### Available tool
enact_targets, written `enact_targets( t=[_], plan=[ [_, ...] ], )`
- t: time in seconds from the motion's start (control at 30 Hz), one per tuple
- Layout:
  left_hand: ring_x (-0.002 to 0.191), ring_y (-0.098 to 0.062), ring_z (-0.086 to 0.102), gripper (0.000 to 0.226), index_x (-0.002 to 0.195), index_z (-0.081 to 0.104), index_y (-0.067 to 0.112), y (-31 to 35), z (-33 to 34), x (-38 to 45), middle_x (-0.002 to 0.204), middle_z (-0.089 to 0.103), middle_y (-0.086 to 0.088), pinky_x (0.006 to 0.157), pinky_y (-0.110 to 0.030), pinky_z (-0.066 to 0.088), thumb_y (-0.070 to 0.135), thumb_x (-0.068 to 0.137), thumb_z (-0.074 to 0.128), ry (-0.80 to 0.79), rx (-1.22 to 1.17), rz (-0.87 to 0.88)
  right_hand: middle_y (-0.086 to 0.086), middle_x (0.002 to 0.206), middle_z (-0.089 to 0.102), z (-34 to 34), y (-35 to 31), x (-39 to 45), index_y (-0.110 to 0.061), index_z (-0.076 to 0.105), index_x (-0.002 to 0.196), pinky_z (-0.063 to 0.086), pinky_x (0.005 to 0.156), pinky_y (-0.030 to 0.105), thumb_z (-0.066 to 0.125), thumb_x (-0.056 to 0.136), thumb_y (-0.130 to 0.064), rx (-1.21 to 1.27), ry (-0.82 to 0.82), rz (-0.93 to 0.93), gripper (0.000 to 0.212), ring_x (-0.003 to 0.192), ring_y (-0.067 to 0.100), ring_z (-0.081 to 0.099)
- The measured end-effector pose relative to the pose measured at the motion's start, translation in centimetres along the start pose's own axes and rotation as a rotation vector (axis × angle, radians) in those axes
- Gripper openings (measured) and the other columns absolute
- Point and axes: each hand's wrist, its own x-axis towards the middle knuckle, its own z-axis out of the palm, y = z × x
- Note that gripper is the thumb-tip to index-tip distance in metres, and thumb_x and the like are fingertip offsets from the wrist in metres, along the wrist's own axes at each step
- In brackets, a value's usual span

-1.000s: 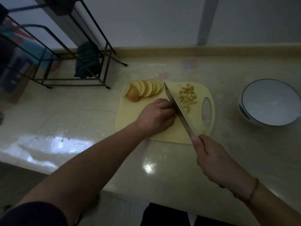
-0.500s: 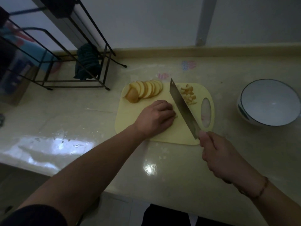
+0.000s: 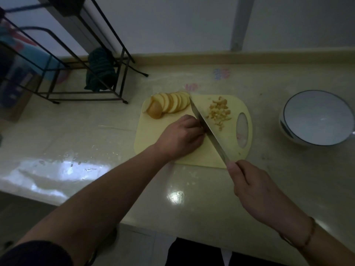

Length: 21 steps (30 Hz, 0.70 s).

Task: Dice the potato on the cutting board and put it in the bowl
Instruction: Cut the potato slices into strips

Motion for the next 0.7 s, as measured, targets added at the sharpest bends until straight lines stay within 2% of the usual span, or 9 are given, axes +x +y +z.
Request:
enact_targets(
  t=[0.23,0.33,0.57,0.7],
  plan=[
    [0.087,-0.034,0.064,0.018,0.095,0.077,0.003,-0.1,-0.2,0.1,0.094,0.069,-0.014,0.074,-0.04,0.053,0.016,0.092,0.066,-0.007,-0.007,-0.003,0.0,0.06,0.058,-0.3,0.6,-1.5,-0.022,0.048,0.067,0.041,0.058,0.024,0.033,0.093,-0.053,-0.001,0.001,-0.008,0.043,0.059,0.006,0.055],
    [0.085,-0.034,0.065,0.016,0.094,0.077,0.002,-0.1,-0.3,0.2,0.091,0.069,-0.015,0.073,-0.039,0.053,0.015,0.091,0.068,0.005,-0.012,0.0,0.006,0.059,0.056,-0.5,0.7,-2.0,-0.016,0.049,0.07,0.04,0.059,0.029,0.032,0.093,-0.052,-0.011,-0.022,0.0,0.045,0.057,0.01,0.054],
    [0.085,-0.034,0.065,0.012,0.092,0.077,0.003,-0.3,-0.1,0.3,0.09,0.069,-0.015,0.077,-0.039,0.053,0.013,0.09,0.07,0.003,-0.038,0.0,0.003,0.064,0.057,-0.2,0.4,-0.1,-0.013,0.051,0.076,0.045,0.066,0.033,0.028,0.097,-0.05,-0.039,-0.062,0.026,0.049,0.061,0.011,0.055],
    [0.087,-0.033,0.066,0.011,0.093,0.077,0.003,-0.3,0.1,0.2,0.091,0.069,-0.014,0.079,-0.038,0.052,0.012,0.089,0.072,0.022,-0.039,-0.001,0.002,0.063,0.054,0.1,0.1,0.6,-0.012,0.049,0.076,0.042,0.061,0.032,0.029,0.098,-0.048,-0.038,-0.063,0.011,0.047,0.058,0.012,0.052]
  ],
)
